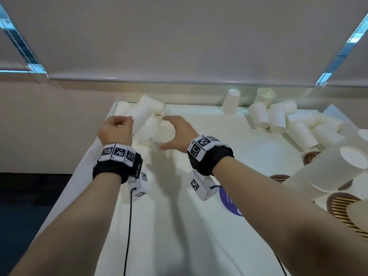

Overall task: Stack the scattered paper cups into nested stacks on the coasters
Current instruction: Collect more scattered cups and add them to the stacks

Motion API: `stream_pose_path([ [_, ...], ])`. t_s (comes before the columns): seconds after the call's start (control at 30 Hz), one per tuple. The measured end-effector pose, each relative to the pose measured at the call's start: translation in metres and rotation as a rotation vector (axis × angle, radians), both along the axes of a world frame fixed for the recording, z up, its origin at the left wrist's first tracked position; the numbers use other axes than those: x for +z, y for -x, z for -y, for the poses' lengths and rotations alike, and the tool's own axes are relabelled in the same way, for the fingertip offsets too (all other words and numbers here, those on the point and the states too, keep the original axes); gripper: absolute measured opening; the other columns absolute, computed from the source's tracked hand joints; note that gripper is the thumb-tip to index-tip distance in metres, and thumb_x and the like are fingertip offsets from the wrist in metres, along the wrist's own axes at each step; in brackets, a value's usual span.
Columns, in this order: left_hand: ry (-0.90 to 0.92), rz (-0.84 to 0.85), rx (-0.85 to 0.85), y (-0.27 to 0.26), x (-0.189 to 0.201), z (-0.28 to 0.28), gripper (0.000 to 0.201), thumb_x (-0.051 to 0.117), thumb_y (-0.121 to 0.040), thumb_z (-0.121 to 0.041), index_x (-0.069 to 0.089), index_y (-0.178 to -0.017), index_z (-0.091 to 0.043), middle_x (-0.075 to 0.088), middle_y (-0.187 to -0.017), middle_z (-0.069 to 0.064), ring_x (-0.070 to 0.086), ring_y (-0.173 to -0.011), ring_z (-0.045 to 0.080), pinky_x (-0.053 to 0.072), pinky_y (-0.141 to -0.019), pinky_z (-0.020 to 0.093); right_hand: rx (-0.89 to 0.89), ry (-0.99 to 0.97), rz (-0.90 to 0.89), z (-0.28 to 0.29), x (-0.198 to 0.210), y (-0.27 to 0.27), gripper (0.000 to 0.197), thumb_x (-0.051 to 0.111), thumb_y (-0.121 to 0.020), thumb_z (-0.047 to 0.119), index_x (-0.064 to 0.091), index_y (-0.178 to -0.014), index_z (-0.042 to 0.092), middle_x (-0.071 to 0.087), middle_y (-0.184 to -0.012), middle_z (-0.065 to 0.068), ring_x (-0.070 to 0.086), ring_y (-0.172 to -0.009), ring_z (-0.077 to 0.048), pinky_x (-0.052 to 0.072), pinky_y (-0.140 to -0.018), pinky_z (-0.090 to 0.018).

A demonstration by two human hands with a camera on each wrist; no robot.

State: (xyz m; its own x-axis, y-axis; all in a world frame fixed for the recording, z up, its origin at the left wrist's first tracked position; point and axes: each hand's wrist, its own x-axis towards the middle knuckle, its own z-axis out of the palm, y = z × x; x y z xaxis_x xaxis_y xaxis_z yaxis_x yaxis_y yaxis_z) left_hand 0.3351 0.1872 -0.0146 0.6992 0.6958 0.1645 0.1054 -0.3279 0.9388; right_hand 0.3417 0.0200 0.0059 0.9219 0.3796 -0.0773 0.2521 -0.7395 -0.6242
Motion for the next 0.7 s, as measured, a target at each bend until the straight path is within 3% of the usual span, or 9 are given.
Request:
stream_pose_path([
  [0.1, -0.035, 0.030, -0.248, -0.006, 0.017, 0.024, 0.006, 0.071, -0.074, -0.014, 0.069, -0.075, -0.009, 0.062, -0.063, -0.005, 0.057, -0.058, 0.006, 0.046, -0.060, 0.014, -0.033, 0.024, 0.157, -0.005, 0.002, -0.005, 0.108, 0.084, -0.060, 0.034, 0.022, -0.147, 0.020, 0.025, -0.150, -0.004, 0.027, -0.139, -0.024, 0.026, -0.114, -0.045],
  [0.17, 0.012, -0.004, -0.450, -0.010, 0.022, 0.038, 0.010, 0.072, -0.074, -0.009, 0.066, -0.067, -0.013, 0.062, -0.062, -0.005, 0.057, -0.053, -0.002, 0.046, -0.059, 0.011, -0.032, 0.151, 0.172, -0.003, 0.004, -0.009, 0.099, 0.081, -0.062, 0.037, 0.026, -0.144, 0.022, 0.033, -0.146, -0.002, 0.030, -0.137, -0.023, 0.025, -0.113, -0.046],
  [0.23, 0.070, -0.052, -0.573, -0.014, 0.019, 0.048, 0.012, 0.073, -0.077, -0.014, 0.064, -0.069, -0.018, 0.064, -0.065, -0.002, 0.058, -0.054, 0.000, 0.046, -0.060, 0.014, -0.046, 0.230, 0.108, 0.004, 0.005, -0.012, 0.082, 0.077, -0.066, 0.036, 0.035, -0.135, 0.022, 0.047, -0.131, -0.001, 0.045, -0.124, -0.024, 0.036, -0.104, -0.041],
  [0.3, 0.027, -0.088, -0.529, -0.020, 0.011, 0.051, 0.013, 0.069, -0.082, -0.030, 0.064, -0.082, -0.018, 0.068, -0.075, 0.000, 0.059, -0.063, 0.009, 0.044, -0.061, 0.019, -0.101, 0.203, 0.017, 0.015, 0.001, -0.013, 0.076, 0.076, -0.067, 0.034, 0.037, -0.131, 0.020, 0.051, -0.124, -0.002, 0.053, -0.114, -0.025, 0.043, -0.092, -0.038],
  [0.37, -0.109, -0.163, -0.404, -0.030, -0.007, 0.046, 0.026, 0.063, -0.087, -0.037, 0.062, -0.100, -0.015, 0.069, -0.095, 0.005, 0.059, -0.079, 0.016, 0.045, -0.069, 0.026, -0.171, 0.175, -0.050, 0.027, -0.007, -0.014, 0.076, 0.076, -0.067, 0.033, 0.037, -0.131, 0.020, 0.050, -0.124, -0.003, 0.053, -0.112, -0.026, 0.045, -0.092, -0.039],
  [0.43, -0.317, -0.340, -0.408, -0.039, -0.027, 0.041, 0.039, 0.064, -0.085, -0.034, 0.056, -0.119, -0.016, 0.058, -0.118, 0.014, 0.054, -0.105, 0.027, 0.044, -0.085, 0.034, -0.218, 0.205, -0.108, 0.039, -0.017, -0.015, 0.077, 0.076, -0.068, 0.032, 0.036, -0.132, 0.020, 0.049, -0.125, -0.004, 0.052, -0.113, -0.027, 0.044, -0.094, -0.042],
  [0.5, -0.486, -0.549, -0.488, -0.045, -0.044, 0.041, 0.056, 0.067, -0.083, -0.031, 0.044, -0.134, -0.022, 0.042, -0.132, 0.018, 0.042, -0.120, 0.035, 0.039, -0.096, 0.040, -0.230, 0.254, -0.164, 0.049, -0.025, -0.017, 0.078, 0.075, -0.069, 0.030, 0.033, -0.135, 0.020, 0.047, -0.127, -0.005, 0.052, -0.114, -0.028, 0.044, -0.096, -0.043],
  [0.57, -0.514, -0.648, -0.507, -0.049, -0.055, 0.043, 0.069, 0.066, -0.084, -0.027, 0.029, -0.143, -0.024, 0.035, -0.135, 0.020, 0.039, -0.123, 0.038, 0.039, -0.097, 0.042, -0.222, 0.255, -0.204, 0.056, -0.032, -0.019, 0.084, 0.075, -0.069, 0.026, 0.028, -0.139, 0.021, 0.045, -0.129, -0.008, 0.051, -0.114, -0.029, 0.045, -0.095, -0.041],
  [0.7, -0.459, -0.667, -0.424, -0.059, -0.070, 0.047, 0.088, 0.067, -0.084, -0.031, 0.008, -0.148, -0.022, 0.035, -0.133, 0.023, 0.042, -0.122, 0.041, 0.040, -0.096, 0.049, -0.187, 0.204, -0.206, 0.063, -0.039, -0.018, 0.098, 0.078, -0.068, 0.020, 0.017, -0.146, 0.026, 0.046, -0.128, -0.012, 0.053, -0.112, -0.030, 0.047, -0.091, -0.038],
])
